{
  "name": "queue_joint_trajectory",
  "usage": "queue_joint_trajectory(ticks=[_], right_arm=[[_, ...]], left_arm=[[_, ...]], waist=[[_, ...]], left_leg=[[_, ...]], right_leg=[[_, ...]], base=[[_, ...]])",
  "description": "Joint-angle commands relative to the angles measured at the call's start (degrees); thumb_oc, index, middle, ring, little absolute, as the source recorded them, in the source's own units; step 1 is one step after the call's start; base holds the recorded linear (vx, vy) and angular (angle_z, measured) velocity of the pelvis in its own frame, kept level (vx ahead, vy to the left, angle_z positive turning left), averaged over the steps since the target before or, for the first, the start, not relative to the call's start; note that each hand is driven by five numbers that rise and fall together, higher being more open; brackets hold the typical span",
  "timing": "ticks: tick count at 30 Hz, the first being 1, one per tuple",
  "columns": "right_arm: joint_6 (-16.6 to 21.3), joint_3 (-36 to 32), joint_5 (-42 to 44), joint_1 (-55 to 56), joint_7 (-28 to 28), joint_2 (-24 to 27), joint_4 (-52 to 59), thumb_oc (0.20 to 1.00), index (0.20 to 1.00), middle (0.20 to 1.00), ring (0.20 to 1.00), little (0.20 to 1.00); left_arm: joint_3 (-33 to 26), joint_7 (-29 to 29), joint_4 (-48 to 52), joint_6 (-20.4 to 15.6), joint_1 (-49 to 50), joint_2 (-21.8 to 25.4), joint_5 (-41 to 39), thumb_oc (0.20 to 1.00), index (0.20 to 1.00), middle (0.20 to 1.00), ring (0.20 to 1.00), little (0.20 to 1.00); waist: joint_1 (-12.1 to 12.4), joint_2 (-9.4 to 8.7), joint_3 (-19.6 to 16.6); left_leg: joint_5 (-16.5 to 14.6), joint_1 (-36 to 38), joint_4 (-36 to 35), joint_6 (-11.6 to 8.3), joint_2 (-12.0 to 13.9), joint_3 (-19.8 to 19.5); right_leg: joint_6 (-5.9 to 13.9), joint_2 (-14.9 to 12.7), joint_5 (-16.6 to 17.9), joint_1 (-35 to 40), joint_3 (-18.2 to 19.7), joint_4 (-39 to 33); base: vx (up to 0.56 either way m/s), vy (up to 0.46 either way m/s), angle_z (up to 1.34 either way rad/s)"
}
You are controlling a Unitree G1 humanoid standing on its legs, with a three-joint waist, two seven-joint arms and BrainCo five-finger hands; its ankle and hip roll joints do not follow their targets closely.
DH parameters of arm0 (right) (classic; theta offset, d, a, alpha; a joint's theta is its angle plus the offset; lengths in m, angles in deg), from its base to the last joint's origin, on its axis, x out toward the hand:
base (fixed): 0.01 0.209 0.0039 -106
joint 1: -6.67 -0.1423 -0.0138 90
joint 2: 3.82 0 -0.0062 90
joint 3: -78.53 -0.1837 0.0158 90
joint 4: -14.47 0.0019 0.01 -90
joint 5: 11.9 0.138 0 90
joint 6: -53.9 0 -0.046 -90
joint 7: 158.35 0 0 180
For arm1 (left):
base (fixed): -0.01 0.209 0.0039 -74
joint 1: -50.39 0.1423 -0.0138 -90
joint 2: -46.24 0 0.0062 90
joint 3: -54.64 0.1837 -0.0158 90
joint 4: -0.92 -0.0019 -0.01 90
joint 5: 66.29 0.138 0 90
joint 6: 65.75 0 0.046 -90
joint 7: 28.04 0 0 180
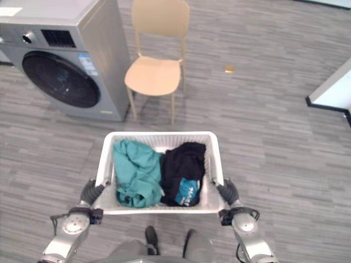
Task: Grab the laundry basket,head to the washer,open it,put in the laundry and shut it.
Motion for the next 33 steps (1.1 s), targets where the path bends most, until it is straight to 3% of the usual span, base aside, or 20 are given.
queue_joint_trajectory(ticks=[1,2,5,7,8,10,11,12,13,14,15,16,18,19,20,21,24,30,33], right_arm=[[5.5,-2.4,5.6,-2.6,-3.5,-0.2,4.9,0.200,0.200,0.200,0.200,0.200],[5.5,-2.9,4.9,-2.0,-3.3,0.2,4.9,0.200,0.200,0.200,0.200,0.200],[5.4,-3.5,4.5,-1.2,-3.6,0.5,5.1,0.200,0.200,0.200,0.200,0.200],[6.3,-3.5,4.9,-0.8,-3.3,0.6,4.1,0.200,0.200,0.200,0.200,0.200],[6.4,-3.5,4.9,-0.8,-3.3,0.6,4.0,0.200,0.200,0.200,0.200,0.200],[6.4,-3.7,4.2,-1.1,-2.4,1.5,4.0,0.200,0.200,0.200,0.200,0.200],[6.5,-4.2,4.7,-0.9,-2.1,2.1,4.5,0.200,0.200,0.200,0.200,0.200],[6.5,-4.3,4.7,-0.9,-2.1,2.1,4.5,0.200,0.200,0.200,0.200,0.200],[6.4,-4.2,4.6,-1.2,-1.7,2.7,4.6,0.200,0.200,0.200,0.200,0.200],[6.3,-4.3,4.5,-1.1,-1.7,2.9,4.6,0.200,0.200,0.200,0.200,0.200],[6.3,-4.4,4.5,-1.1,-1.7,2.9,4.6,0.200,0.200,0.200,0.200,0.200],[6.3,-4.7,4.5,-0.8,-1.4,3.1,4.6,0.200,0.200,0.200,0.200,0.200],[6.3,-5.6,4.3,-0.3,-1.2,3.5,5.0,0.200,0.200,0.200,0.200,0.200],[6.5,-5.8,4.2,-0.2,-0.7,3.7,5.0,0.200,0.200,0.200,0.200,0.200],[6.5,-5.8,4.2,-0.2,-0.7,3.7,5.0,0.200,0.200,0.200,0.200,0.200],[6.5,-5.7,4.1,-0.3,-0.4,3.4,4.9,0.200,0.200,0.200,0.200,0.200],[6.4,-5.4,3.7,-0.4,0.1,3.0,4.6,0.200,0.200,0.200,0.200,0.200],[6.2,-5.2,3.3,-0.6,-0.1,2.9,4.0,0.200,0.200,0.200,0.200,0.200],[5.7,-5.2,2.9,-0.3,-1.0,1.8,3.4,0.200,0.200,0.200,0.200,0.200]], left_arm=[[-2.8,4.1,6.6,-4.7,1.1,0.8,-5.0,0.200,0.200,0.200,0.200,0.200],[-2.8,4.5,6.4,-4.9,1.0,0.3,-4.6,0.200,0.200,0.200,0.200,0.200],[-2.2,4.9,6.4,-5.4,-0.3,0.4,-3.9,0.200,0.200,0.200,0.200,0.200],[-1.3,4.8,6.1,-5.9,-1.0,-0.8,-4.0,0.200,0.200,0.200,0.200,0.200],[-1.2,4.8,6.0,-5.9,-1.0,-0.9,-4.0,0.200,0.200,0.200,0.200,0.200],[-0.8,5.1,6.2,-5.6,-1.3,-1.0,-4.2,0.200,0.200,0.200,0.200,0.200],[-0.8,5.1,6.1,-5.7,-1.1,-1.1,-4.4,0.200,0.200,0.200,0.200,0.200],[-0.8,5.1,6.1,-5.7,-1.1,-1.1,-4.4,0.200,0.200,0.200,0.200,0.200],[-0.5,4.8,5.9,-5.5,-1.8,-1.3,-4.9,0.200,0.200,0.200,0.200,0.200],[-0.4,4.8,5.8,-5.4,-1.8,-1.3,-4.9,0.200,0.200,0.200,0.200,0.200],[-0.4,4.8,5.8,-5.4,-1.9,-1.3,-4.9,0.200,0.200,0.200,0.200,0.200],[-0.2,4.8,5.6,-5.3,-2.1,-1.4,-4.8,0.200,0.200,0.200,0.200,0.200],[0.1,5.0,5.6,-5.3,-2.1,-1.4,-4.7,0.200,0.200,0.200,0.200,0.200],[0.4,4.8,5.4,-5.2,-2.1,-1.4,-4.5,0.200,0.200,0.200,0.200,0.200],[0.4,4.8,5.4,-5.2,-2.1,-1.4,-4.5,0.200,0.200,0.200,0.200,0.200],[0.2,4.3,5.4,-5.1,-1.9,-1.5,-4.6,0.200,0.200,0.200,0.200,0.200],[0.2,3.6,5.1,-5.0,-1.8,-1.8,-4.9,0.200,0.200,0.200,0.200,0.200],[0.4,3.2,4.8,-4.9,-2.4,-1.8,-5.0,0.200,0.200,0.200,0.200,0.200],[0.8,3.7,4.2,-5.0,-2.5,-1.3,-4.9,0.200,0.200,0.200,0.200,0.200]], waist=[[-0.6,-1.48,-1.3],[-1.5,-1.55,-1.1],[-2.9,-1.48,-1.1],[-2.6,-1.74,-1.8],[-2.7,-1.69,-1.8],[-2.4,-2.01,-1.8],[-2.1,-2.08,-1.8],[-2.1,-2.04,-1.8],[-1.6,-2.35,-1.5],[-1.4,-2.05,-1.5],[-1.4,-2.57,-1.4],[-1.2,-2.36,-1.3],[-0.9,-2.76,-0.9],[-0.5,-2.76,-0.3],[-0.5,-2.78,-0.3],[0.3,-2.26,0.2],[1.3,-1.79,0.5],[2.4,-1.36,-0.1],[2.2,-1.57,-1.7]], left_leg=[[-7.7,3.9,6.6,-2.24,1.3,-1.6],[-8.4,6.6,5.7,-2.93,0.7,-2.6],[-9.7,9.3,5.9,-4.05,0.8,-5.0],[-6.7,7.2,14.5,-6.39,3.1,-5.7],[-6.8,7.0,14.8,-6.44,3.2,-5.8],[-3.2,3.1,23.5,-7.71,5.6,-5.9],[0.1,1.2,27.5,-7.86,7.4,-5.5],[0.0,1.1,27.7,-7.89,7.4,-5.6],[-0.8,-1.5,27.4,-6.71,7.9,-4.6],[-2.8,-2.4,26.1,-6.91,8.4,-4.9],[-1.6,-2.9,25.9,-6.24,8.0,-4.1],[-3.6,-3.7,24.5,-6.63,8.5,-4.3],[-4.0,-6.9,21.2,-6.79,8.9,-3.0],[-0.2,-10.1,16.4,-8.17,8.9,-2.8],[-0.2,-10.0,16.3,-8.17,8.9,-2.8],[5.1,-12.3,11.7,-8.74,9.0,-3.4],[9.2,-14.1,5.8,-9.89,9.1,-6.3],[11.7,-15.2,2.8,-10.91,10.8,-10.5],[10.0,-15.6,7.0,-10.48,10.7,-10.7]], right_leg=[[3.12,1.5,6.2,4.3,-5.1,-14.0],[3.89,2.4,8.1,1.6,-6.9,-18.9],[4.56,2.2,9.8,1.0,-7.3,-23.3],[2.09,2.6,10.7,3.8,-6.3,-22.3],[2.05,2.7,10.7,3.8,-6.4,-22.4],[0.34,3.0,9.7,6.0,-7.5,-22.4],[-1.17,3.7,7.7,8.4,-7.9,-22.6],[-1.20,3.7,7.7,8.4,-8.0,-22.6],[-1.75,3.6,6.1,10.5,-8.0,-23.0],[-1.39,3.9,4.4,11.9,-7.6,-23.1],[-1.71,3.2,5.5,11.4,-8.2,-23.2],[-1.25,3.4,3.9,12.7,-7.7,-23.4],[-1.08,2.6,2.9,14.5,-8.0,-23.7],[-1.15,2.7,2.1,16.1,-7.7,-24.1],[-1.15,2.6,2.0,16.1,-7.7,-24.1],[-1.39,3.3,2.0,17.0,-7.7,-24.0],[-1.25,4.0,0.1,19.5,-6.3,-23.4],[-0.34,3.6,-2.5,22.9,-2.5,-22.0],[1.52,0.3,-2.7,24.9,-1.1,-22.0]], base=[[0.47,-0.040,-0.08],[0.36,-0.049,-0.12],[0.46,-0.201,0.58],[0.29,-0.247,1.00],[0.16,-0.180,1.09],[0.21,-0.203,0.74],[0.22,-0.184,0.33],[0.28,-0.156,0.19],[0.27,-0.049,0.05],[0.20,-0.052,0.04],[0.22,-0.011,0.01],[0.14,-0.010,-0.05],[0.25,0.016,0.06],[0.17,0.028,0.21],[0.19,0.061,0.19],[0.17,0.068,-0.09],[0.20,0.078,-0.34],[0.31,0.196,-0.40],[0.34,0.315,-0.45]])
